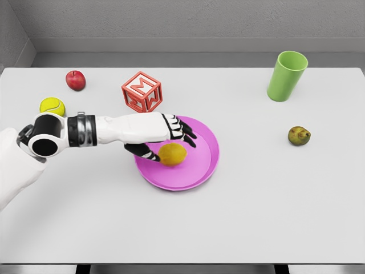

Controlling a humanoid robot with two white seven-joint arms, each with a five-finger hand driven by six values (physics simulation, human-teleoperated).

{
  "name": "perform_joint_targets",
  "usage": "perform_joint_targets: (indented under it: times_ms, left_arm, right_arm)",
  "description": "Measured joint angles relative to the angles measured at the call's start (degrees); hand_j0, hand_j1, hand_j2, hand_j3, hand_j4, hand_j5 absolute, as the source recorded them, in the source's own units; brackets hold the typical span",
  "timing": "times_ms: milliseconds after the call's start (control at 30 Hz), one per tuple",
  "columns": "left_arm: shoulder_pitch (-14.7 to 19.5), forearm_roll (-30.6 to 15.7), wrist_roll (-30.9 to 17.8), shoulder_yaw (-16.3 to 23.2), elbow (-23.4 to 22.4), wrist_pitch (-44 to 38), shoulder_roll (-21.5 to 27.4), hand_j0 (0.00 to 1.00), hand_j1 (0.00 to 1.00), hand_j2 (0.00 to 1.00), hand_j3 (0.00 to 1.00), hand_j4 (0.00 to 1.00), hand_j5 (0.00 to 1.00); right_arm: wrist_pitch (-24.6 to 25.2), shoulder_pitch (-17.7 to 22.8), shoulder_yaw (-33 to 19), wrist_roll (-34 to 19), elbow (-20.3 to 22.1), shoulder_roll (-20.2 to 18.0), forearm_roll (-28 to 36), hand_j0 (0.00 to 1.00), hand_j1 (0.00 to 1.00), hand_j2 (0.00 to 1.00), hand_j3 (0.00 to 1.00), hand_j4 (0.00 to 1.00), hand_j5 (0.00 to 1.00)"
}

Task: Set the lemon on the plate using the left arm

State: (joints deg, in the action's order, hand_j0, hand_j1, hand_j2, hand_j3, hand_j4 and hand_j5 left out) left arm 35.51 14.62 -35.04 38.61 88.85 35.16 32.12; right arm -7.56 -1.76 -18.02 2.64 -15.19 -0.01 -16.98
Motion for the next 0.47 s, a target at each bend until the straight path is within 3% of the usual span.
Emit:
perform_joint_targets:
  times_ms: [133, 233, 333, 467]
  left_arm:
    - [-1.0, -1.5, 0.0, -5.0, 0.2, 0.0, 3.1, 1.00, 1.00, 1.00, 1.00, 1.00, 1.00]
    - [-6.0, -4.1, 0.0, -10.4, 0.1, 0.1, 8.2, 1.00, 1.00, 1.00, 1.00, 1.00, 1.00]
    - [-8.1, -5.8, 0.0, -14.8, -0.7, 0.0, 12.5, 1.00, 1.00, 1.00, 1.00, 1.00, 1.00]
    - [-9.8, -9.0, 0.0, -16.9, -2.0, 0.0, 14.5, 1.00, 1.00, 1.00, 1.00, 1.00, 1.00]
  right_arm:
    - [0.0, 0.0, 0.0, 0.0, 0.0, 0.0, 0.0, 1.00, 1.00, 1.00, 1.00, 1.00, 1.00]
    - [0.0, 0.0, 0.0, 0.0, 0.0, 0.0, 0.0, 1.00, 1.00, 1.00, 1.00, 1.00, 1.00]
    - [0.0, 0.0, 0.0, 0.0, 0.0, 0.0, 0.0, 1.00, 1.00, 1.00, 1.00, 1.00, 1.00]
    - [0.0, 0.0, 0.0, 0.0, 0.0, 0.0, 0.0, 1.00, 1.00, 1.00, 1.00, 1.00, 1.00]
